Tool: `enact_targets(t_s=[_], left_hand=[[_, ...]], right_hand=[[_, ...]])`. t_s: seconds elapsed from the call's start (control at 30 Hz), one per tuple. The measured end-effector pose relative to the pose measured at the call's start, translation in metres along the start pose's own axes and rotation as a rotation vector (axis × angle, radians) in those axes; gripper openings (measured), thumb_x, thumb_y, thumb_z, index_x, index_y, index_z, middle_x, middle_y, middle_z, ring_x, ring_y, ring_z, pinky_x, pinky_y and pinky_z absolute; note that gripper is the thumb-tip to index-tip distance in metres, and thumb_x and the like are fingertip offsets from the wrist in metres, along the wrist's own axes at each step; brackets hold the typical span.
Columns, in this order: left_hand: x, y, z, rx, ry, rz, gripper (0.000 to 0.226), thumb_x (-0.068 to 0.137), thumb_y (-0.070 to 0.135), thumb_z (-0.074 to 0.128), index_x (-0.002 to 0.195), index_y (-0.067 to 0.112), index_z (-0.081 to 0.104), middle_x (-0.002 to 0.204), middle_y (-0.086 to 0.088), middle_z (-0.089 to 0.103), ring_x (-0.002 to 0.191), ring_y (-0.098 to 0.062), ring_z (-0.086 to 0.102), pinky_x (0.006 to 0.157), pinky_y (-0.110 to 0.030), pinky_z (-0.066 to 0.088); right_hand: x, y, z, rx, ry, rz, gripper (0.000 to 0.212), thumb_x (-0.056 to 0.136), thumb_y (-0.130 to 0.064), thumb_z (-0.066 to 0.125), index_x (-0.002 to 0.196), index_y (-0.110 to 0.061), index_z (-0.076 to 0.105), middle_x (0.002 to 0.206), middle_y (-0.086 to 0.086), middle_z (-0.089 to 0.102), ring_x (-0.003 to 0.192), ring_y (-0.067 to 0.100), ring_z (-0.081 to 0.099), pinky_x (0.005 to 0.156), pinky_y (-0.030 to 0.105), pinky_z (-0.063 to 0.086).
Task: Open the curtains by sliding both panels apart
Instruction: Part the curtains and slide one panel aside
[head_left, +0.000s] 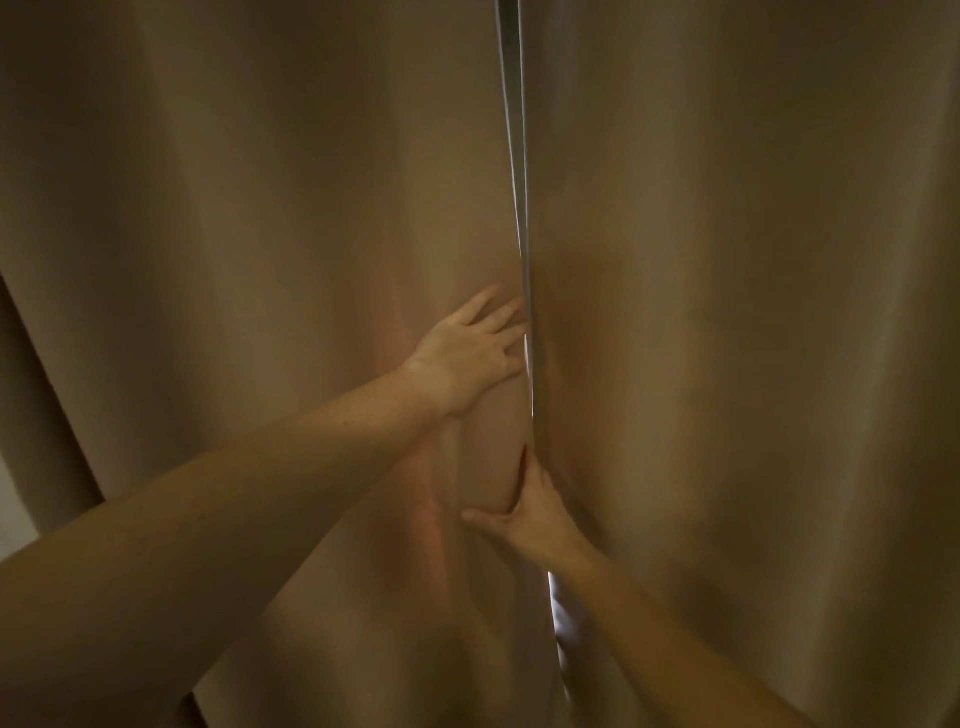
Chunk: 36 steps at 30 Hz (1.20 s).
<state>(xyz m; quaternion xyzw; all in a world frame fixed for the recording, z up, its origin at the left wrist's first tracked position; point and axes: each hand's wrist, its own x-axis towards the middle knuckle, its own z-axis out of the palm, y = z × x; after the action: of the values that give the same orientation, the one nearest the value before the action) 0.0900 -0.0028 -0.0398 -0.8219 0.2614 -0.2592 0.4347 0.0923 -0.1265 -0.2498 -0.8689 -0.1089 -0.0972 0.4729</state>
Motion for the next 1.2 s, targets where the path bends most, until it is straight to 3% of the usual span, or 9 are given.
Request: enact_targets(t_s=[0.2, 0.27, 0.37, 0.47, 0.63, 0.8, 0.97, 1.1, 1.2], left_hand=[[0.008, 0.003, 0.01, -0.001, 0.012, -0.044, 0.065, 0.1, 0.023, 0.062, 0.16, 0.037, 0.041, 0.175, -0.003, 0.028, 0.166, -0.031, 0.008, 0.131, -0.057, -0.003], [0.007, 0.002, 0.011, -0.026, 0.007, -0.057, 0.059, 0.099, 0.022, 0.062, 0.156, 0.035, 0.05, 0.169, -0.002, 0.039, 0.165, -0.031, 0.013, 0.131, -0.056, -0.001], [0.005, -0.001, 0.014, -0.057, -0.017, -0.076, 0.052, 0.102, 0.022, 0.058, 0.153, 0.035, 0.053, 0.166, -0.001, 0.043, 0.165, -0.028, 0.014, 0.132, -0.056, 0.001], [0.0, -0.003, 0.018, -0.062, -0.032, -0.093, 0.047, 0.106, 0.024, 0.05, 0.152, 0.033, 0.054, 0.168, -0.002, 0.042, 0.165, -0.027, 0.016, 0.132, -0.055, 0.003], [-0.012, -0.005, 0.03, -0.142, -0.038, -0.184, 0.044, 0.109, 0.021, 0.041, 0.146, 0.032, 0.062, 0.166, -0.002, 0.046, 0.163, -0.026, 0.022, 0.131, -0.051, 0.002], [-0.032, -0.009, 0.046, -0.151, -0.038, -0.213, 0.052, 0.102, 0.013, 0.036, 0.139, 0.031, 0.067, 0.161, -0.005, 0.053, 0.158, -0.026, 0.035, 0.132, -0.051, 0.006], [-0.047, -0.02, 0.059, -0.135, -0.107, -0.215, 0.058, 0.106, 0.014, 0.025, 0.148, 0.032, 0.06, 0.17, -0.005, 0.04, 0.163, -0.025, 0.024, 0.132, -0.05, -0.001], [-0.063, -0.035, 0.077, -0.111, -0.093, -0.196, 0.053, 0.109, 0.009, 0.033, 0.148, 0.031, 0.06, 0.17, -0.003, 0.039, 0.162, -0.025, 0.025, 0.133, -0.052, 0.002], [-0.075, -0.044, 0.087, -0.114, -0.093, -0.186, 0.054, 0.109, 0.01, 0.033, 0.15, 0.032, 0.058, 0.172, -0.005, 0.034, 0.163, -0.027, 0.021, 0.132, -0.052, -0.001]], right_hand=[[0.005, 0.0, 0.025, -0.031, 0.045, 0.029, 0.147, 0.059, -0.075, 0.082, 0.164, -0.01, 0.001, 0.169, 0.013, 0.015, 0.15, 0.035, 0.029, 0.118, 0.047, 0.032], [0.011, 0.004, 0.03, -0.077, 0.021, 0.031, 0.13, 0.076, -0.056, 0.083, 0.163, -0.008, -0.001, 0.17, 0.015, 0.012, 0.15, 0.037, 0.028, 0.119, 0.045, 0.031], [0.016, 0.012, 0.035, -0.14, 0.011, -0.023, 0.091, 0.099, -0.031, 0.062, 0.163, -0.007, 0.002, 0.17, 0.015, 0.017, 0.152, 0.033, 0.029, 0.122, 0.041, 0.027], [0.016, 0.015, 0.04, -0.131, -0.013, 0.006, 0.059, 0.109, -0.042, 0.034, 0.164, -0.029, 0.018, 0.167, 0.0, 0.032, 0.149, 0.023, 0.036, 0.121, 0.038, 0.028], [0.021, 0.013, 0.04, -0.186, -0.044, -0.108, 0.071, 0.102, 0.003, 0.028, 0.165, -0.013, -0.001, 0.173, 0.013, 0.013, 0.154, 0.031, 0.027, 0.122, 0.042, 0.026], [0.016, 0.007, 0.048, -0.227, -0.057, -0.18, 0.074, 0.098, 0.009, 0.029, 0.165, -0.008, 0.002, 0.171, 0.016, 0.017, 0.152, 0.031, 0.031, 0.121, 0.036, 0.025], [0.016, -0.013, 0.062, -0.283, -0.096, -0.214, 0.081, 0.095, 0.014, 0.031, 0.164, -0.009, -0.005, 0.17, 0.018, 0.022, 0.146, 0.035, 0.04, 0.116, 0.039, 0.03], [0.012, -0.034, 0.079, -0.328, -0.129, -0.24, 0.084, 0.094, 0.013, 0.034, 0.164, -0.011, -0.006, 0.156, 0.024, 0.043, 0.126, 0.042, 0.058, 0.103, 0.043, 0.043], [0.01, -0.052, 0.095, -0.287, -0.141, -0.26, 0.091, 0.089, 0.015, 0.035, 0.165, -0.014, -0.005, 0.163, 0.022, 0.035, 0.132, 0.043, 0.054, 0.105, 0.044, 0.043]])
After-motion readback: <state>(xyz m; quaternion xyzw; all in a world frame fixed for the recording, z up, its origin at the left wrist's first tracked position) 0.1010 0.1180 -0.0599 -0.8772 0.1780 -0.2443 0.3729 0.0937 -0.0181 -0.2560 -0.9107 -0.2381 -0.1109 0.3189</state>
